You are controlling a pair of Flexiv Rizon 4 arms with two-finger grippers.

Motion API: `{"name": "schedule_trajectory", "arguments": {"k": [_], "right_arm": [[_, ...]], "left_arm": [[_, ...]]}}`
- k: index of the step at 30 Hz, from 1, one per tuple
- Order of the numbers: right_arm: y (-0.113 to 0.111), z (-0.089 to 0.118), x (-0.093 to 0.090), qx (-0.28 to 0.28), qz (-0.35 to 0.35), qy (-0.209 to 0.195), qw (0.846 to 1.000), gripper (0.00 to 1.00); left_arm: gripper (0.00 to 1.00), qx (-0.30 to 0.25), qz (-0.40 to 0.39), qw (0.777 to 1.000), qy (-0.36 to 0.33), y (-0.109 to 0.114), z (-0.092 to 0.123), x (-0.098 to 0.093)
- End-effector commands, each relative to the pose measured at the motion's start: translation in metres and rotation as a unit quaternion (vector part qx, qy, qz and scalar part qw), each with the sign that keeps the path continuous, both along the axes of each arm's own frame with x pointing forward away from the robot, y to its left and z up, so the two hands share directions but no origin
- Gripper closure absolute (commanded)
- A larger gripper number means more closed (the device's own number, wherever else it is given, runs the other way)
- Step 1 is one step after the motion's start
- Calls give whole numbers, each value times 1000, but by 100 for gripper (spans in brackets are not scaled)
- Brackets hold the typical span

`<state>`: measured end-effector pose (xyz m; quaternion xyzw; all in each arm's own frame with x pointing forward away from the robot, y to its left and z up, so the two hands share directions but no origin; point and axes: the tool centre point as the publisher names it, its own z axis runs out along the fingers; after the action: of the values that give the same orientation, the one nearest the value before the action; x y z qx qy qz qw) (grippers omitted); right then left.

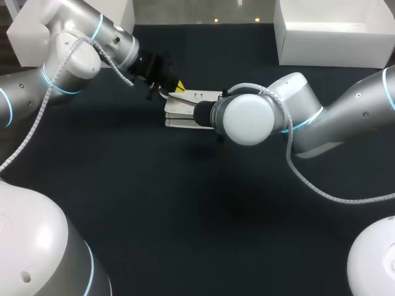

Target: Pick up the bag, open it, inspect its contents, close it, and place it on the opposite side

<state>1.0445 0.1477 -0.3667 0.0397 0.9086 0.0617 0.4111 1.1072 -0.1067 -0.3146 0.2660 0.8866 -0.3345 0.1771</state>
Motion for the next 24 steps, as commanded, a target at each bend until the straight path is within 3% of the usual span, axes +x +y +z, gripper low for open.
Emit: {"name": "schedule_trajectory", "arguments": {"k": [1,11,24], "right_arm": [[0,-2,0,1,0,-3,1000,100],[0,-2,0,1,0,-3,1000,100],[0,-2,0,1,0,-3,1000,100]], "left_arm": [[100,8,0,1000,19,0,13,13],[100,29,44,997,50,-5,29,34],[100,2,42,998,52,-1,35,31]]}}
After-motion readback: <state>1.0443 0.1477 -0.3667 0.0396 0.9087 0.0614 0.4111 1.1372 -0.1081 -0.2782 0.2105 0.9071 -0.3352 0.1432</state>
